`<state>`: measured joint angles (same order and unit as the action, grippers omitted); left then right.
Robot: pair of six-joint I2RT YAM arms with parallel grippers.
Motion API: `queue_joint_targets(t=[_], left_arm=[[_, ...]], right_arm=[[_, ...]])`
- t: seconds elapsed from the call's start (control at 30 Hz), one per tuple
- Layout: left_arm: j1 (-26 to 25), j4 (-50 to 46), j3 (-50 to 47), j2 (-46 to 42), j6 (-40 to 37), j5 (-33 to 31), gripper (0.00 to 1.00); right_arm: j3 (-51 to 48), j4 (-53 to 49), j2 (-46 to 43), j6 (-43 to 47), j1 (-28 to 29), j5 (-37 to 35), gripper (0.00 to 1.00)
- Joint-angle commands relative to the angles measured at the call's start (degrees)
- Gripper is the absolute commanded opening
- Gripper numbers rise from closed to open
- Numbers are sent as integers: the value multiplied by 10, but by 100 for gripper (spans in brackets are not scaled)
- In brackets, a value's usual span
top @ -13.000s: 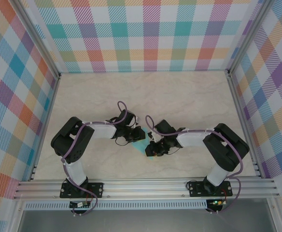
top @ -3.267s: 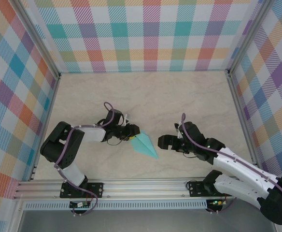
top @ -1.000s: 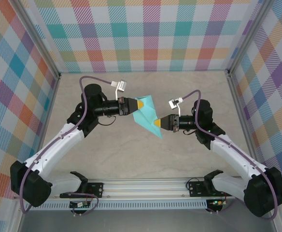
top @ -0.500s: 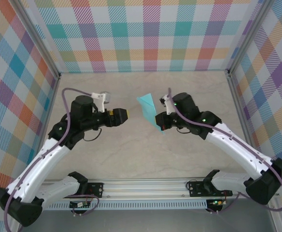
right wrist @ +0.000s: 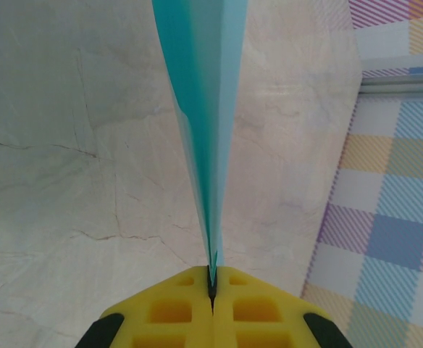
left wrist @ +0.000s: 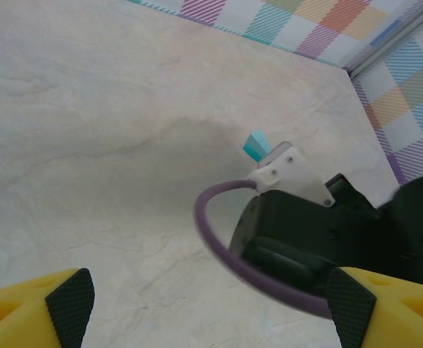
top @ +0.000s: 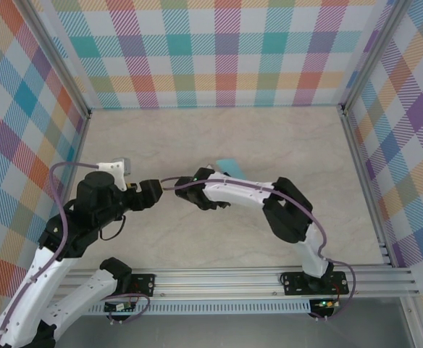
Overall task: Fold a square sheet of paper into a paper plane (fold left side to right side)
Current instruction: Turn over the paper at the center of the table.
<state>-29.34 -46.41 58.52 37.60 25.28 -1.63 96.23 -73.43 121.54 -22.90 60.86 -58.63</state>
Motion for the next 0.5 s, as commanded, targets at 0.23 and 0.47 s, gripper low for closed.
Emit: queue_joint_targets(t=[0.23, 0.47], left_arm=[[-1, -52, -25, -67, 47, -10, 87], [-1, -65, -26, -65, 60, -4, 88]], right_arm=[[16, -44, 111, 27, 15, -24, 6], [-52, 75, 52, 87, 17, 115, 28]])
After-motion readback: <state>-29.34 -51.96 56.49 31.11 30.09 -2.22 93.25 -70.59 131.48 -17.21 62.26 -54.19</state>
